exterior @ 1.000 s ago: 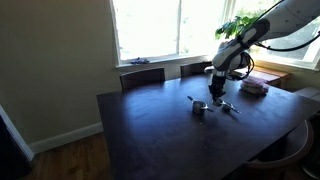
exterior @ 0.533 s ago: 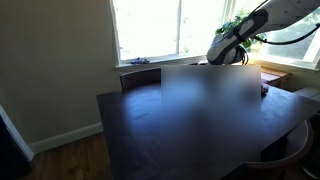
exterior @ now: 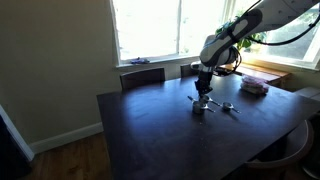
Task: Stack the cups
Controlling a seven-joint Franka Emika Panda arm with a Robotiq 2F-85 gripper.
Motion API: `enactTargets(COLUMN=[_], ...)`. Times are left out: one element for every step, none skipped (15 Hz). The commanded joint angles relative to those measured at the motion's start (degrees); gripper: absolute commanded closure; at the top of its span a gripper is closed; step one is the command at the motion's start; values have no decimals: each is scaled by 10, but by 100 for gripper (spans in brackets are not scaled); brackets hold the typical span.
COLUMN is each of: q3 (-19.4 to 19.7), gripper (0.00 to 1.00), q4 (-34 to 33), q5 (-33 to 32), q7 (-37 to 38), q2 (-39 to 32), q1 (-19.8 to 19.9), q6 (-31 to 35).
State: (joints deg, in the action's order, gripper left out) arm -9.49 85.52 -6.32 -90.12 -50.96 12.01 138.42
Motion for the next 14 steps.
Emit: enactTargets(q3=[8, 9, 9, 10, 10, 10, 8, 7, 6, 7, 7, 7, 7, 7], gripper=[98, 98, 98, 98, 98, 98, 98, 98, 98, 98, 98, 98, 98, 98], q4=[-12, -18, -26, -32, -41, -49, -58, -66, -77, -86, -98, -107, -117, -126], q5=[3, 2, 2, 2, 2, 2, 3, 3, 4, 4, 4, 4, 4, 5], q7=[-22, -23, -25, -28, -29, -30, -33, -38, -42, -43, -44, -46, -47, -48], q2=[-7, -12, -18, -23, -28, -34, -42, -48, -56, -62, -70, -78, -85, -92], q1=[-8, -9, -9, -10, -11, -12, -12, -12, -12, -14, -15, -16, -16, -17], q6=[4, 3, 2, 2, -1, -3, -4, -5, -5, -9, -10, -13, -15, -16])
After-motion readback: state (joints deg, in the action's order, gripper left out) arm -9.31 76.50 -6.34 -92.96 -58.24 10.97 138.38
